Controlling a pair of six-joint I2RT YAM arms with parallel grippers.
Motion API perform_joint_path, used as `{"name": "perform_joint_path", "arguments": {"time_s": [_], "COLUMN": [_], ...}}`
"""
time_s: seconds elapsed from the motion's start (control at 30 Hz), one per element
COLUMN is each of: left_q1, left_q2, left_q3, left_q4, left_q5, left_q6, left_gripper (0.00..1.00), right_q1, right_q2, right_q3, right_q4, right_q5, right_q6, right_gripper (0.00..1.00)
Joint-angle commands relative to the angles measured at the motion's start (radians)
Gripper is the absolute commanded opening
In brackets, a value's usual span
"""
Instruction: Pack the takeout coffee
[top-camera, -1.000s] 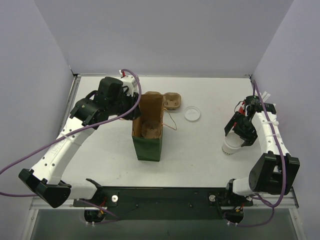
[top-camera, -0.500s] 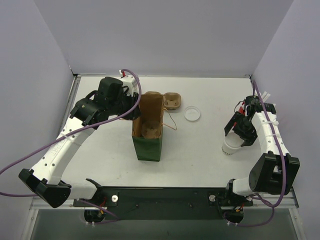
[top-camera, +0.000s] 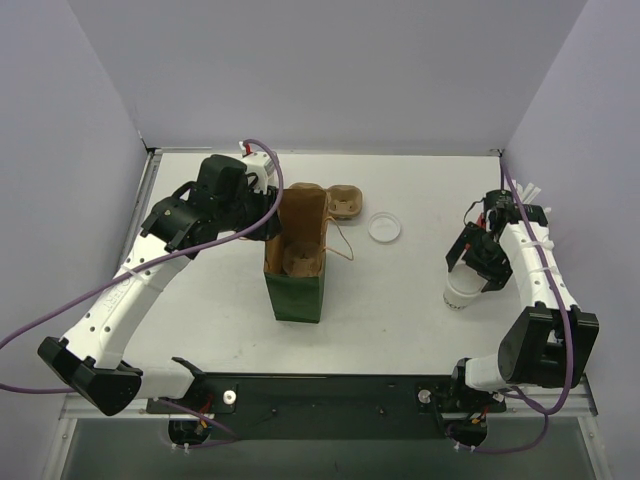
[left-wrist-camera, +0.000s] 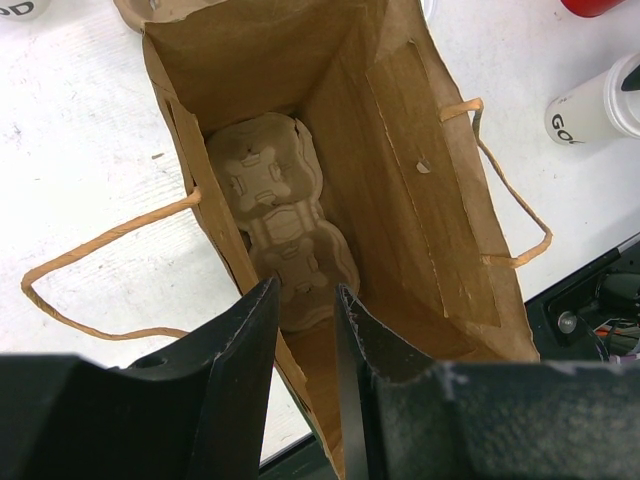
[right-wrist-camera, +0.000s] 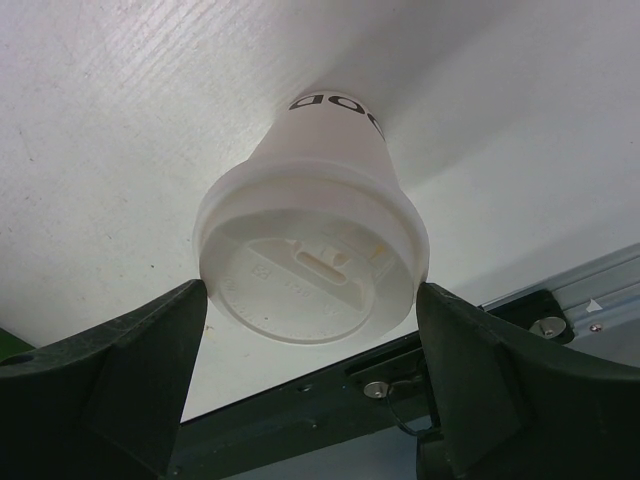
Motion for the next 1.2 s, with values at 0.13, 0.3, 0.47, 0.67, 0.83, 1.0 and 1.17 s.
{"name": "perform_joint_path", "arguments": {"time_s": [0.13, 0.3, 0.47, 0.67, 0.83, 1.0, 1.17], "left_q1": [0.004, 0.004, 0.004, 0.004, 0.004, 0.004, 0.004], "left_q2": [-0.007, -0.007, -0.007, -0.007, -0.002, -0.001, 0.004], "left_q3": [0.002, 0.002, 0.0, 0.0, 0.003, 0.005, 0.005], "left_q4": [0.043, 0.041, 0.041, 0.041, 0.041, 0.043, 0.043], "left_q5": [0.014, 0.013, 0.016, 0.014, 0.014, 0.013, 0.014], "left_q6": [0.015, 0.015, 0.017, 0.018, 0.018, 0.02, 0.02], "left_gripper": [0.39, 0.38, 0.38, 0.38, 0.38, 0.38, 0.38], "right_q1": [0.008, 0.009, 0.009, 0.011, 0.011, 0.011, 0.009], "right_q2": [-0.014, -0.016, 0.0, 0.013, 0.032, 0.044, 0.05], "right_q3": [0.058, 0.066, 0.052, 0.03, 0.029, 0.021, 0.015], "right_q4": [-0.072, -0.078, -0.078, -0.061, -0.056, -0.05, -0.043], "right_q5": [0.056, 0.049, 0.053, 0.055, 0.056, 0.063, 0.061], "right_q6": [0.009, 0.012, 0.003, 0.002, 0.0, -0.001, -0.001], "right_gripper": [0.8, 0.8, 0.8, 0.8, 0.8, 0.8, 0.79]}}
